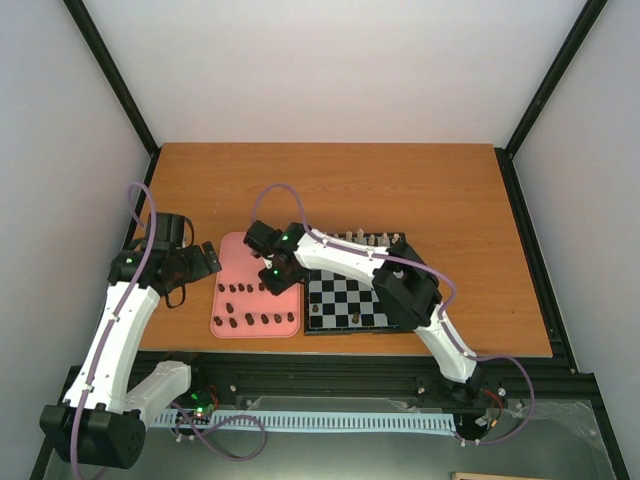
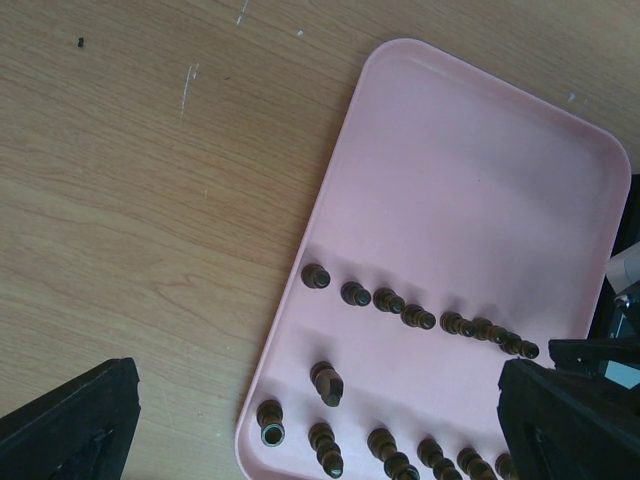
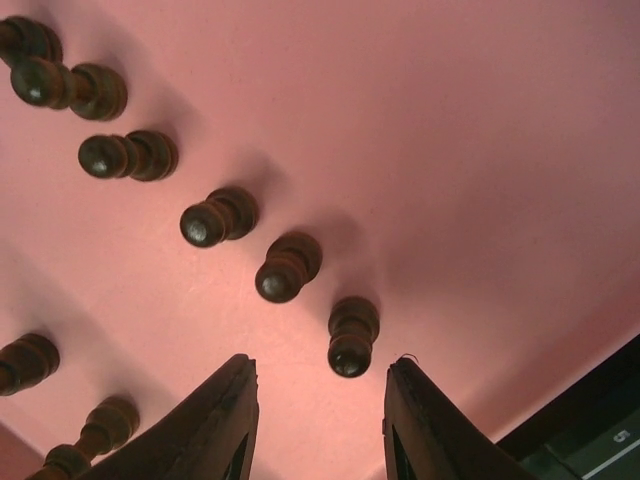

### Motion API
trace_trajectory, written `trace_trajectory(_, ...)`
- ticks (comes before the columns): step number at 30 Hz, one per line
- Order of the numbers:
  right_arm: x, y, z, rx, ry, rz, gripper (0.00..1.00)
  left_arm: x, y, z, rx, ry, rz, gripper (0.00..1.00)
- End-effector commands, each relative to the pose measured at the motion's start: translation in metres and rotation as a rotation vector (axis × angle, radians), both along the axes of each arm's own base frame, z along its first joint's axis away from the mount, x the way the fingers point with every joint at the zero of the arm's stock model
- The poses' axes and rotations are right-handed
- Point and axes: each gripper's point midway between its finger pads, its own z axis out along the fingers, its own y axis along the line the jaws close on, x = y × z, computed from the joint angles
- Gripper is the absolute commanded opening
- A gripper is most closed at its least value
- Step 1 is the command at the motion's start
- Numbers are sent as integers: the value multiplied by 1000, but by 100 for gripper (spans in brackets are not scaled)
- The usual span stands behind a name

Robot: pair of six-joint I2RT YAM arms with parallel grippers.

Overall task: Set up the chess pieces on the board
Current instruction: Pick up the chess piece from the storage box.

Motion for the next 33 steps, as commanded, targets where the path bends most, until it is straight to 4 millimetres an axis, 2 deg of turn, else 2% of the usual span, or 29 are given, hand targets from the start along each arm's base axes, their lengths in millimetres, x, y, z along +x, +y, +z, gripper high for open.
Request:
trace_trajectory(1, 12, 5, 0, 17, -9, 6, 35, 0, 3, 10, 8, -34, 10, 100)
trace_trajectory(8, 19, 0, -16, -7, 4, -6, 33, 0, 3, 10, 9, -31, 7, 100)
trace_trajectory(14, 25, 1, -19, -2, 5, -11, 28, 1, 4, 9, 13, -28, 5, 100)
trace_trajectory(21, 28, 1, -15, 5, 6, -11, 9, 1, 3, 9, 14, -26, 3, 100)
trace_trajectory(24, 28, 1, -4, 19, -8, -10, 5, 2, 4, 9, 13, -28, 4, 100)
trace_trajectory(27, 30, -1, 18, 38, -40, -17, 4, 2, 3, 9, 14, -27, 1, 100)
trace_trajectory(30, 29, -8, 48, 61, -70, -31, 4, 2, 4, 9, 16, -25, 3, 100)
trace_trajectory(33, 21, -24, 67, 63, -79, -56, 4, 2, 3, 7, 13, -23, 3, 100)
